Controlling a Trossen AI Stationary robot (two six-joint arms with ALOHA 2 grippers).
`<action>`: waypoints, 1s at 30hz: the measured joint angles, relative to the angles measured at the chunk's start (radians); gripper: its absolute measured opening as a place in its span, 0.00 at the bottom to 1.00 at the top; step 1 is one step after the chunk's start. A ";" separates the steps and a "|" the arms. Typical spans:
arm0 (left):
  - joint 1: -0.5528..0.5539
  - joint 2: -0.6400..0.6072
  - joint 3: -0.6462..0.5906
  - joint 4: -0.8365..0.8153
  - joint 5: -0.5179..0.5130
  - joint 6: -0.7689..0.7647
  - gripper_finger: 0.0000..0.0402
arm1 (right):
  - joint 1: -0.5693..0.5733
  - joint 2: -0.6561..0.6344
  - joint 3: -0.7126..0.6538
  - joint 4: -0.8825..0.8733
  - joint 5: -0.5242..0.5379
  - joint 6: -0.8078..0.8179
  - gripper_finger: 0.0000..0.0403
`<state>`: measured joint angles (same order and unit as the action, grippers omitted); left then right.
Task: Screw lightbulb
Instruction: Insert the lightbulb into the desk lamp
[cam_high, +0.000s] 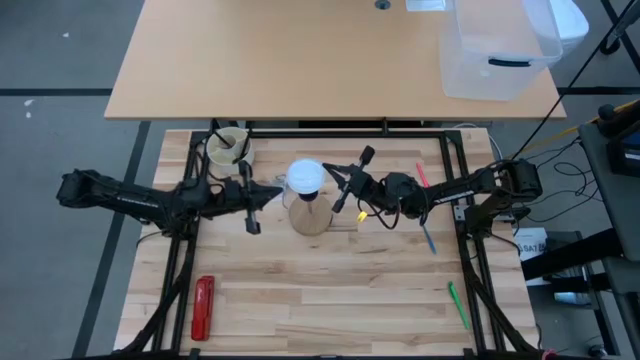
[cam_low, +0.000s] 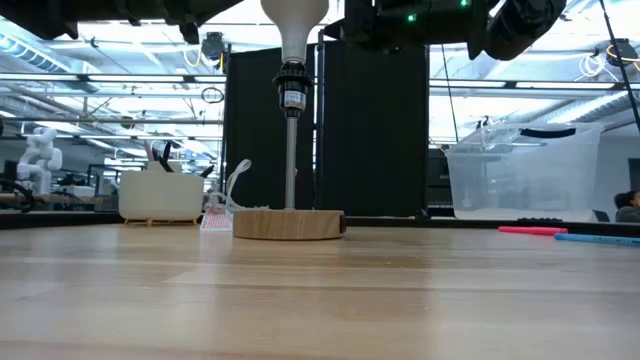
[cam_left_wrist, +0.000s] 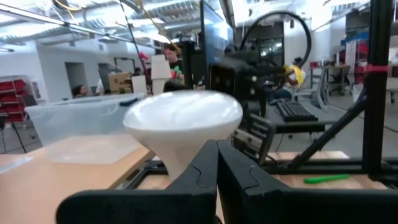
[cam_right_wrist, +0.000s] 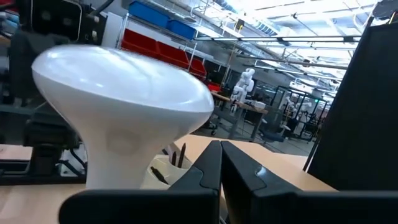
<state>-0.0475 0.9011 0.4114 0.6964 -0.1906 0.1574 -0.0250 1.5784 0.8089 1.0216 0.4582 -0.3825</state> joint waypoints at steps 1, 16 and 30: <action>0.004 0.009 0.000 0.002 0.000 0.000 0.00 | 0.000 0.000 0.000 0.003 0.009 -0.005 0.00; 0.016 0.049 0.000 0.085 0.032 0.020 0.00 | 0.004 -0.001 0.000 0.054 0.014 -0.091 0.00; 0.049 0.049 0.000 0.109 0.057 0.032 0.00 | 0.028 -0.001 0.000 0.068 0.008 -0.142 0.00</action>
<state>0.0011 0.9501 0.4114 0.8059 -0.1338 0.1894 0.0029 1.5776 0.8089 1.0899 0.4660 -0.5247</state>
